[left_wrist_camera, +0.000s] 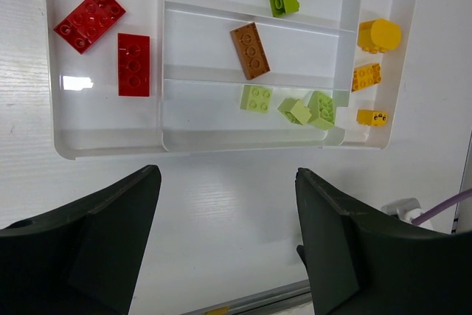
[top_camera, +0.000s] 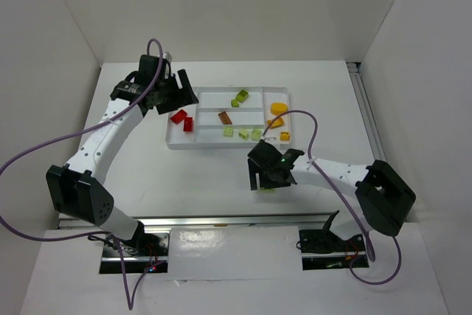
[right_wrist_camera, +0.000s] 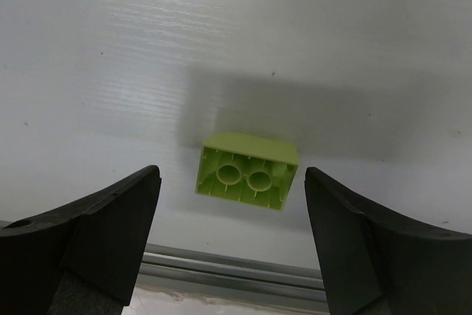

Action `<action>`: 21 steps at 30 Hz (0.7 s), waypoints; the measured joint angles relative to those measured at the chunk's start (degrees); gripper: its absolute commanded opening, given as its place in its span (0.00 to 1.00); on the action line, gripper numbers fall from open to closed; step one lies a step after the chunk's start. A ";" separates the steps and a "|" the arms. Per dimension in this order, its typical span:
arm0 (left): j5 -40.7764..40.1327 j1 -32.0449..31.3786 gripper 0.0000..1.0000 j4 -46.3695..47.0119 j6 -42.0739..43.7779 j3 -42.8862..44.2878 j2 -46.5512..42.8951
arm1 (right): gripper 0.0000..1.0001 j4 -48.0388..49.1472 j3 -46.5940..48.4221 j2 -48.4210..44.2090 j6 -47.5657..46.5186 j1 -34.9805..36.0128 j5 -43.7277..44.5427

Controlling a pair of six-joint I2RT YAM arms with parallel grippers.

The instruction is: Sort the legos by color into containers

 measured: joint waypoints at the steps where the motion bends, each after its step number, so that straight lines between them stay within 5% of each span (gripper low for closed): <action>1: 0.02 0.00 0.84 0.00 0.00 0.00 0.00 | 0.84 0.39 0.00 0.59 0.02 0.00 -0.13; 13: 0.15 0.00 0.84 0.04 0.00 0.00 0.00 | 0.59 1.62 -0.98 2.12 0.59 0.00 -0.76; 21: 0.15 0.00 0.84 0.04 0.00 0.00 0.00 | 0.58 -0.17 3.63 2.10 -0.22 0.00 2.25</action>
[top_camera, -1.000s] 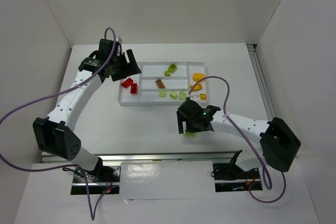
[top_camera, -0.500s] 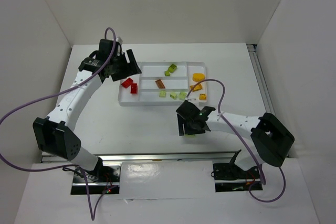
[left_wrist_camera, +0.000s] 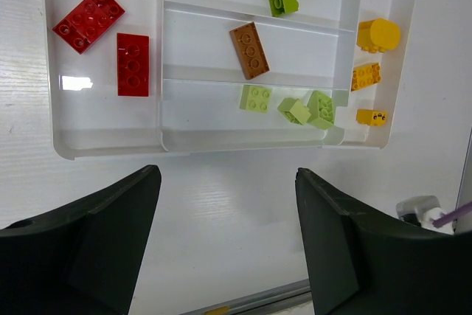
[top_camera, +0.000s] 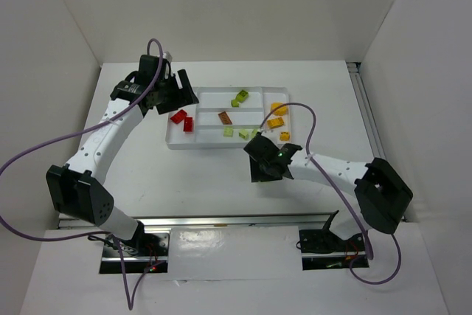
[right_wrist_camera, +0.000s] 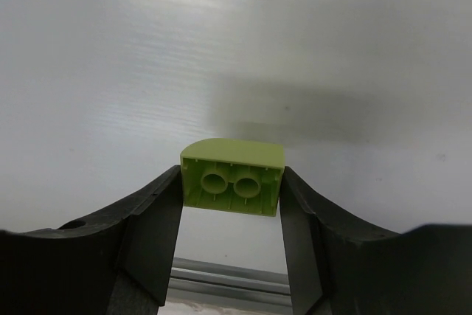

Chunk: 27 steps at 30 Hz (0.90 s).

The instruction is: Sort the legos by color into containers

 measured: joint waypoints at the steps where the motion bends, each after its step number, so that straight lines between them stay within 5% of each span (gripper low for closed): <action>1: 0.00 0.00 0.84 0.00 0.00 0.00 0.00 | 0.58 -0.15 1.68 0.07 -0.48 0.00 0.57; 20: -1.51 2.38 0.84 -0.61 -0.04 -0.81 -3.41 | 0.58 7.41 41.77 31.01 -14.82 -3.89 0.92; 27: -1.73 3.52 0.84 -0.96 -0.04 -1.44 -4.37 | 0.90 7.87 46.62 36.44 -15.43 -3.89 -1.79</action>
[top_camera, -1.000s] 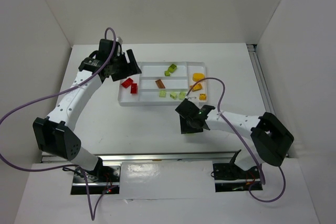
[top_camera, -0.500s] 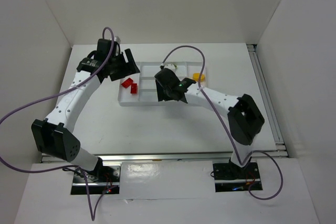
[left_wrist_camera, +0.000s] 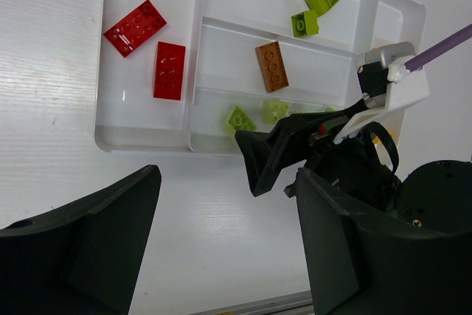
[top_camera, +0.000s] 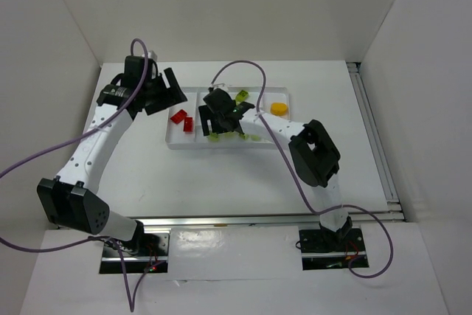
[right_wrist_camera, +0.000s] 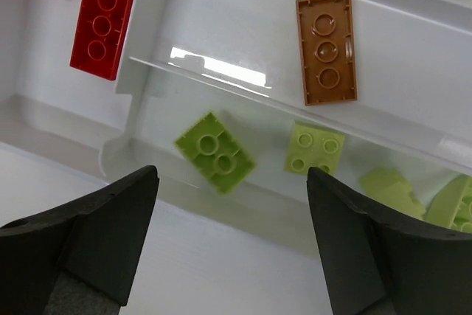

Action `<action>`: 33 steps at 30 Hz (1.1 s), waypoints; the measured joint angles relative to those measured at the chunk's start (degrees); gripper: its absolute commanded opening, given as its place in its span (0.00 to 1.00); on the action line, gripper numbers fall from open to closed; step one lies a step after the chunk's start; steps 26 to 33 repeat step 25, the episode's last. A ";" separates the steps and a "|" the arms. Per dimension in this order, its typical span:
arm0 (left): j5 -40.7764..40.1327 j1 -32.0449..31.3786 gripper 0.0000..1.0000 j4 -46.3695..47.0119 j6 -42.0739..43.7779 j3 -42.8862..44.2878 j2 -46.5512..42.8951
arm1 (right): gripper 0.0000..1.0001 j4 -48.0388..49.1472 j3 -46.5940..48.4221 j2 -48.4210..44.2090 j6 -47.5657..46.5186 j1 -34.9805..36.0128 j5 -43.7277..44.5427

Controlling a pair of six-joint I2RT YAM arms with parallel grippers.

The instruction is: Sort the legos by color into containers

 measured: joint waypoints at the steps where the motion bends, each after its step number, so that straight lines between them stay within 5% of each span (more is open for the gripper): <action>1: 0.00 0.00 0.84 -0.04 0.00 -0.24 -0.02 | 0.96 0.02 0.26 0.20 -0.11 0.00 -0.13; 8: 0.00 0.37 0.84 -0.39 0.00 -0.48 -0.31 | 1.00 -1.29 -1.09 -2.27 1.46 -0.46 4.70; 21: -0.35 1.75 0.84 -1.11 0.17 -0.74 -1.53 | 1.00 -11.43 -25.77 -38.36 11.89 -18.71 24.57; 33: -0.48 2.27 0.84 -1.11 0.50 -0.96 -2.16 | 0.98 -13.29 -31.43 -42.69 12.74 -20.28 25.29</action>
